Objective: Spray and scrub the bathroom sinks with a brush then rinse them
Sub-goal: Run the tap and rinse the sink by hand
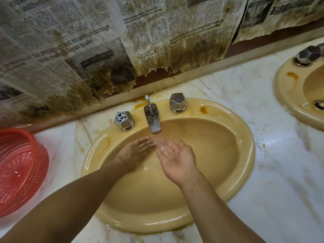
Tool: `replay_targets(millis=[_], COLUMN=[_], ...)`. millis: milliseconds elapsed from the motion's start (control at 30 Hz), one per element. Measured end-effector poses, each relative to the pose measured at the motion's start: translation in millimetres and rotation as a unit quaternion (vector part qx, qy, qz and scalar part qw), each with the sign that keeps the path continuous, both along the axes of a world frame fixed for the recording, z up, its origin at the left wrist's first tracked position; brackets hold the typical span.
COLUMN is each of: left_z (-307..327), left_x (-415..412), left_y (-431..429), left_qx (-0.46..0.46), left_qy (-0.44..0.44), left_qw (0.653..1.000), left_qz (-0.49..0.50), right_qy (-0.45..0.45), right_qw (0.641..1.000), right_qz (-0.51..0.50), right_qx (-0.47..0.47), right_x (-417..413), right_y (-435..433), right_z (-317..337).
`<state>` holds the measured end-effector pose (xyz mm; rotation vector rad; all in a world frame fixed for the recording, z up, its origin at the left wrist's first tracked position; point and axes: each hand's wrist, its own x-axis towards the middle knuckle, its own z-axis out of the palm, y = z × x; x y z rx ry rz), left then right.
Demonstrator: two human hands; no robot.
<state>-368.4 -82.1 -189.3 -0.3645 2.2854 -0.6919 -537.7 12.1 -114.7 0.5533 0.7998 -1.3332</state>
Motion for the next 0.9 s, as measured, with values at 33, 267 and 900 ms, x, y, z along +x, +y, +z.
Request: replay_targets(millis=[33, 267, 900], left_z=[2, -11, 25], left_x=[1, 30, 37], left_y=[0, 24, 10], left_qx=[-0.007, 0.068, -0.036], left_qy=[0.002, 0.102, 0.036], left_qw=[1.0, 0.99, 0.998], left_qz=[0.006, 0.063, 0.038], right_qy=[-0.001, 0.088, 0.019], right_qw=[1.0, 0.989, 0.995], right_qz=[0.003, 0.08, 0.084], right_qx=[-0.013, 0.083, -0.051], right_x=[1, -11, 5], right_y=[-2, 19, -33], right_z=[3, -25, 9])
